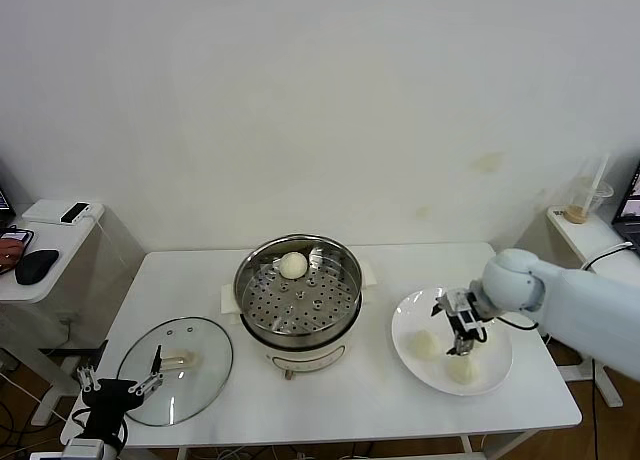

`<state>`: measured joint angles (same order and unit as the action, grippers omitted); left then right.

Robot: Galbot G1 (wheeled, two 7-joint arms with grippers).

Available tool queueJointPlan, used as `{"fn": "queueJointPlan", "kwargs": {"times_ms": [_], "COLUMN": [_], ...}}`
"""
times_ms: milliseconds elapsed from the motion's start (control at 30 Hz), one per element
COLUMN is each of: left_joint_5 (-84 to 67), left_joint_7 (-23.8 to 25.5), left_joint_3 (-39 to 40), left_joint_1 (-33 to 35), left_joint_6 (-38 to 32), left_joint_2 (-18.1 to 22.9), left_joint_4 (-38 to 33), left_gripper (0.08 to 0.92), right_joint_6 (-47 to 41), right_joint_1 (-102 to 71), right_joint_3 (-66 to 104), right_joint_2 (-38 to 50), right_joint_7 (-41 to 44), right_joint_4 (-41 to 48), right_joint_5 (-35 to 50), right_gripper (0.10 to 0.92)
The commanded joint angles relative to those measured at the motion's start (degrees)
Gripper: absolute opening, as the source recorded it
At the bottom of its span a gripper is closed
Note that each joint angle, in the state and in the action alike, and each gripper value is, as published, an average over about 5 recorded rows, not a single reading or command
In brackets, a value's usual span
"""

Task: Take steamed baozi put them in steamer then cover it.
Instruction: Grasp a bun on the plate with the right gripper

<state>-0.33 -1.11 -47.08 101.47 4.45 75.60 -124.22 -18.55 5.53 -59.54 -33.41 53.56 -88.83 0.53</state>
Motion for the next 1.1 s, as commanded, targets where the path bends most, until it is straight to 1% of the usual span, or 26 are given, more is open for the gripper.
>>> {"fn": "queueJointPlan", "kwargs": {"times_ms": [33,233,433,533,700,767,967,1100], "left_joint_5": [-0.1,-0.1,-0.2,-0.2,-0.2,-0.2,-0.2,-0.2], "left_joint_7": [0.0,0.0,0.0,0.0,0.0,0.0,0.0,0.0], "left_joint_3": [-0.5,-1.0,-1.3,-1.3,-1.2,-1.2,-1.2,-1.1], "left_joint_1": [-0.1,0.0,0.0,-0.1,-0.3,-0.2,-0.1,-0.1], "left_joint_6": [0.0,0.0,0.0,0.0,-0.1,-0.1,0.0,0.0], "left_joint_2": [-0.2,-0.2,-0.2,-0.1,0.0,0.0,-0.1,-0.2], "left_joint_4": [0.3,0.4,0.7,0.7,0.7,0.6,0.4,0.1], "left_gripper": [0.823,0.823,0.823,0.823,0.823,0.823,0.823,0.823], "right_joint_6": [0.3,0.7,0.4,-0.1,-0.4,-0.3,-0.3,-0.4], "right_joint_1": [-7.0,-7.5,-7.5,-7.4,-7.4,-7.3,-5.9,-1.5], "right_joint_3": [3.8,4.5,4.5,4.4,4.7,4.8,5.4,5.2], "right_joint_2": [-5.3,-8.6,-9.9,-9.7,-9.4,-9.3,-8.2,-6.5], "right_joint_7": [-0.7,-0.8,-0.9,-0.7,-0.5,-0.3,1.1,2.7], "right_joint_4": [6.8,10.1,11.1,10.9,10.9,10.9,9.9,8.0], "right_joint_5": [-2.6,-3.0,-3.6,-3.6,-3.7,-3.8,-3.6,-2.6], "right_gripper": [0.823,0.823,0.82,0.792,0.689,0.659,0.592,0.579]}}
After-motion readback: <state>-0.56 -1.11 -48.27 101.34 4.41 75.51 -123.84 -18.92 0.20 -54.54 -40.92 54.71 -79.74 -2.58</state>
